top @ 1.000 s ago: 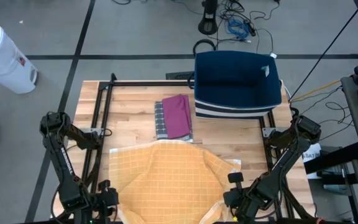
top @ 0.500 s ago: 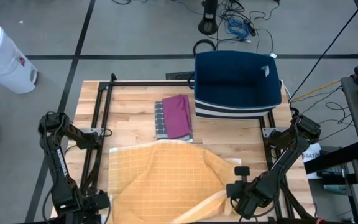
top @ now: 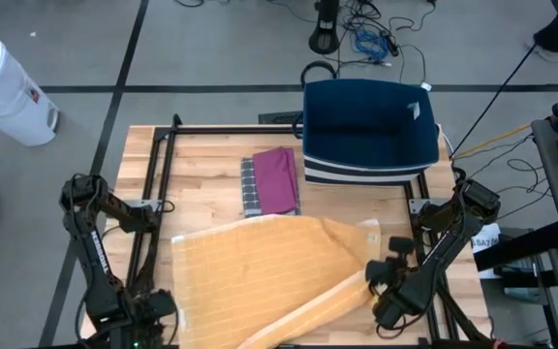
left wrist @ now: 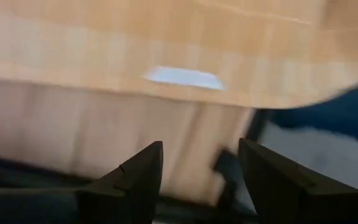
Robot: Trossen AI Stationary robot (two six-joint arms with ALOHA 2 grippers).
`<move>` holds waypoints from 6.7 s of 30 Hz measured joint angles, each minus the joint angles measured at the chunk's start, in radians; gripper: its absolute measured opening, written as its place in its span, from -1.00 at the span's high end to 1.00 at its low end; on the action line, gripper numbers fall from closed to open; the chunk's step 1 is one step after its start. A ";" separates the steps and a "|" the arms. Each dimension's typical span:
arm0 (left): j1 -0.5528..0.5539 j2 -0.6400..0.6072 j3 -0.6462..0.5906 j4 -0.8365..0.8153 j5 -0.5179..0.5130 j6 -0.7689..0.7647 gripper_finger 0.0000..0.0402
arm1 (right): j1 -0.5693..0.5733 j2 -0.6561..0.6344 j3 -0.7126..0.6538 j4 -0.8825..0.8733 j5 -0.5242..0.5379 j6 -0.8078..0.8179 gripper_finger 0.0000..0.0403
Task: Fold towel
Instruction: Fold the orange checkered towel
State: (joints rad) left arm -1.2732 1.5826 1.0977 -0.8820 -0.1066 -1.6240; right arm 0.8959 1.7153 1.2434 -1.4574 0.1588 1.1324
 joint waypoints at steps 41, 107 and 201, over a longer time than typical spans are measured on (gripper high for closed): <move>0.503 0.001 0.000 0.108 -0.228 0.977 -0.07 | -0.095 -0.029 -0.008 0.986 0.493 -0.659 -0.20; 1.116 -0.040 -0.330 0.718 -0.113 1.658 -0.07 | -0.469 0.076 -0.011 0.784 0.230 -0.855 -0.03; 0.787 -0.201 -0.330 0.508 -0.113 1.319 -0.07 | -0.396 0.576 0.338 1.545 -0.531 -1.195 0.46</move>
State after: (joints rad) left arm -0.4862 1.3815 0.7677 -0.3736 -0.2192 -0.3050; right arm 0.4998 2.2915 1.5818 0.0876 -0.3727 -0.0625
